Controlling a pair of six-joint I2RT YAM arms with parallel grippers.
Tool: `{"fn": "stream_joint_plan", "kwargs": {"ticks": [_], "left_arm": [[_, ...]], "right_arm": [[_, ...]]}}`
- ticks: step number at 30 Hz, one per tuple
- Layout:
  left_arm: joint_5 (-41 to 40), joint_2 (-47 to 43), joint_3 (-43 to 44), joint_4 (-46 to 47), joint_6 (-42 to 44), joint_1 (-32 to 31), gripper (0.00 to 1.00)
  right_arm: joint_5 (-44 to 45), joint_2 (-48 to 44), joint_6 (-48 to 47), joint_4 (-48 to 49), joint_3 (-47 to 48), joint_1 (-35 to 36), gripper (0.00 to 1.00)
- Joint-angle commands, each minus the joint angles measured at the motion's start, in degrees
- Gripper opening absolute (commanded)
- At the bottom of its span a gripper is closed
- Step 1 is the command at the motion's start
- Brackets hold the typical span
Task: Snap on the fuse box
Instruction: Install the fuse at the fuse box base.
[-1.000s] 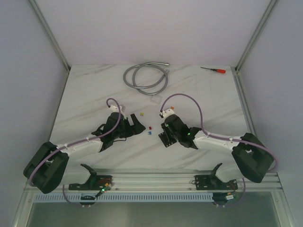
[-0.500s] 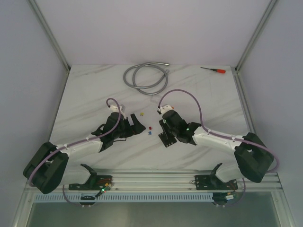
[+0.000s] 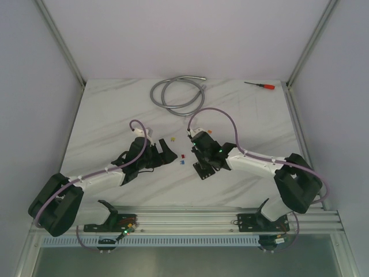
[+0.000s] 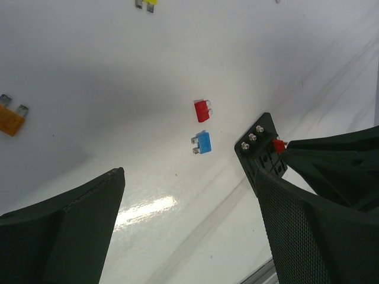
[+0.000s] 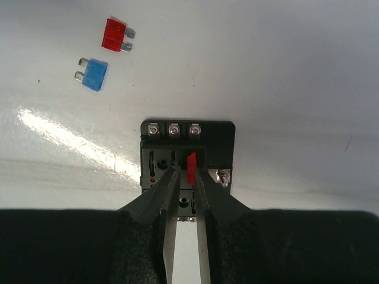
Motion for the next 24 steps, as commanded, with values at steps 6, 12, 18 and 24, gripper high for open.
{"fn": "stream_joint_plan", "kwargs": {"ticks": [6,12,18,24], "left_arm": [[0.7,-0.31,0.92,-0.98,0.15,0.34,1.0],[1.06,0.15,1.25,-1.02,0.15,0.32,1.0],[1.23,0.18,1.27,-1.0,0.13,0.35,1.0],[1.63,0.29,1.41,-0.89,0.17,0.34,1.0]], "right_arm": [[0.92,0.98,0.6,-1.86,2.63,0.24,0.18],[1.38,3.73,0.6,-2.11,2.85,0.05,0.15],[0.57,3.67,0.49,-2.41,2.59,-0.56,0.1],[-1.7,2.45,0.72,-2.68,2.42,-1.79,0.08]]}}
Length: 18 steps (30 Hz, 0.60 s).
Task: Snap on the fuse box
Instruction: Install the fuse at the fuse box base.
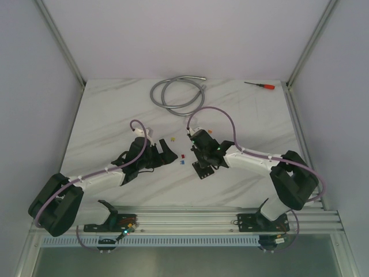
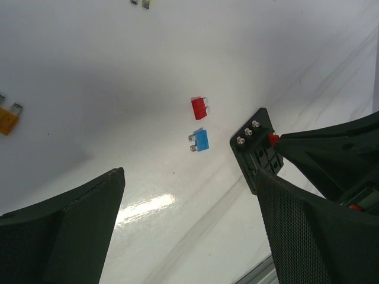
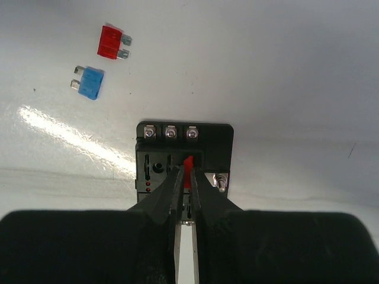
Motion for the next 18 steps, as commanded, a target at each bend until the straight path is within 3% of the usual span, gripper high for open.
{"fn": "stream_joint_plan", "kwargs": {"ticks": [1,13,18], "left_arm": [[0.93,0.23,1.39,-0.9,0.2,0.36,1.0],[1.02,-0.31,1.16,-1.03,0.26,0.34,1.0],[1.09,-0.22,1.17,-1.0,0.19,0.4,1.0]], "right_arm": [[-1.5,-0.51,0.73,-1.98,0.52,-1.17,0.08],[-2.58,-4.43,1.26,-2.53,-0.54,-3.15,0.15],[-3.09,-3.93,1.2,-2.41,-0.81,-3.51,0.13]]}}
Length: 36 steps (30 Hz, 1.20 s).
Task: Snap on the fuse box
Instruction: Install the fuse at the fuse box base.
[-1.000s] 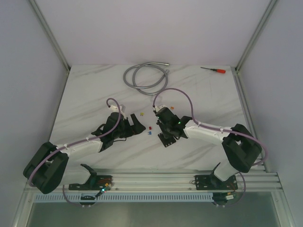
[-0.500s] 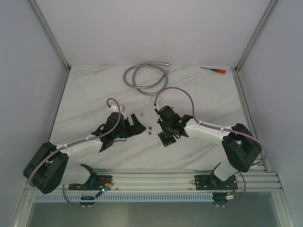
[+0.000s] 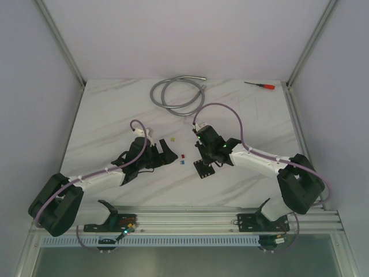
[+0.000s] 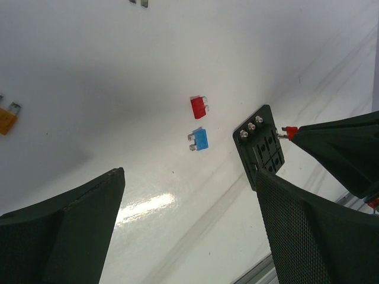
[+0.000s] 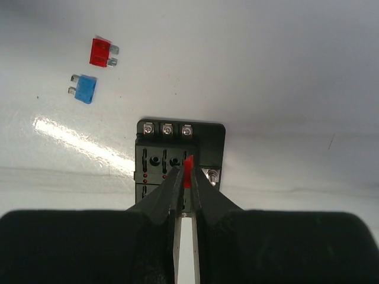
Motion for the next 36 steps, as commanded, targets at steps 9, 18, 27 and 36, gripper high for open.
{"fn": "stream_joint_plan", "kwargs": {"ticks": [9,18,27,36], "left_arm": [[0.91,-0.31,1.2,-1.01,0.22,0.35,1.0],[0.87,-0.48,1.19,-1.03,0.17,0.34,1.0],[0.99,-0.31,1.33,-1.0,0.1,0.34,1.0],[1.09,-0.13,1.43,-1.04,0.18,0.34,1.0]], "right_arm": [[-4.59,-1.55,1.12,2.78,-3.15,-1.2,0.06],[-7.65,-3.13,1.63,5.49,-5.56,-3.52,0.04],[-9.13,-4.54,2.46,7.13,-6.75,-4.51,0.03],[-10.39,-4.12,2.39,8.25,-7.56,-5.32,0.03]]}}
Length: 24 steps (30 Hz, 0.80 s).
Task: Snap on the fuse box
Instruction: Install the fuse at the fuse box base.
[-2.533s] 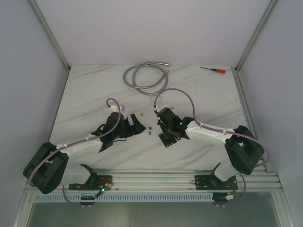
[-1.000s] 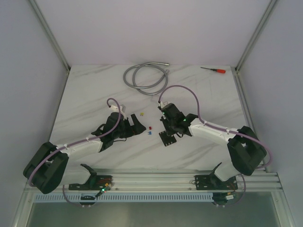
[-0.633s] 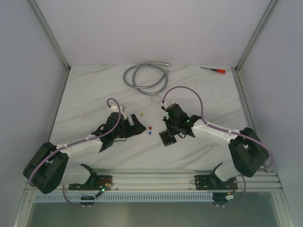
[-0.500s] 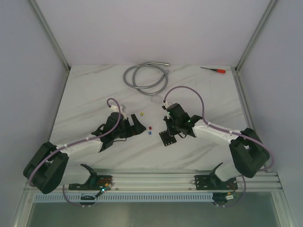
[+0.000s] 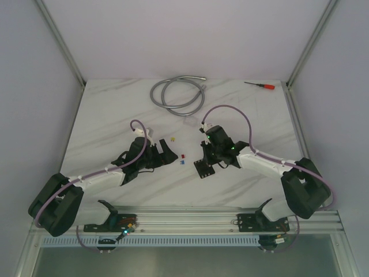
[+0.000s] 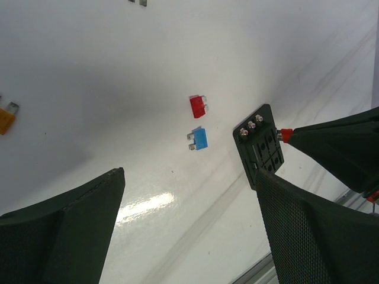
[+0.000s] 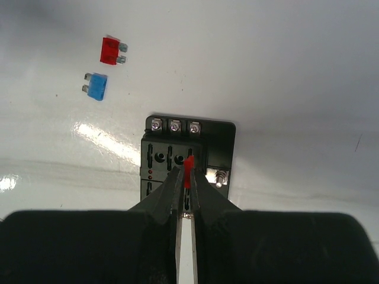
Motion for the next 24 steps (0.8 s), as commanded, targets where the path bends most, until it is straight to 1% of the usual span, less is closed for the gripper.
{"fn": "stream_joint_plan", "kwargs": {"ticks": [1,15,24], "left_arm": [[0.83,-0.13,1.44,-0.99,0.22,0.34,1.0],[1.01,0.52,1.83,-0.94,0.23,0.33,1.0],[1.13,0.4,1.82,-0.97,0.22,0.29,1.0]], "right_arm": [[-1.33,-0.59,0.51,1.9,-1.36,-0.54,0.03],[-2.54,-1.08,0.9,2.8,-1.61,-0.86,0.02],[-2.37,0.44,0.75,2.88,-2.03,-0.87,0.02]]}}
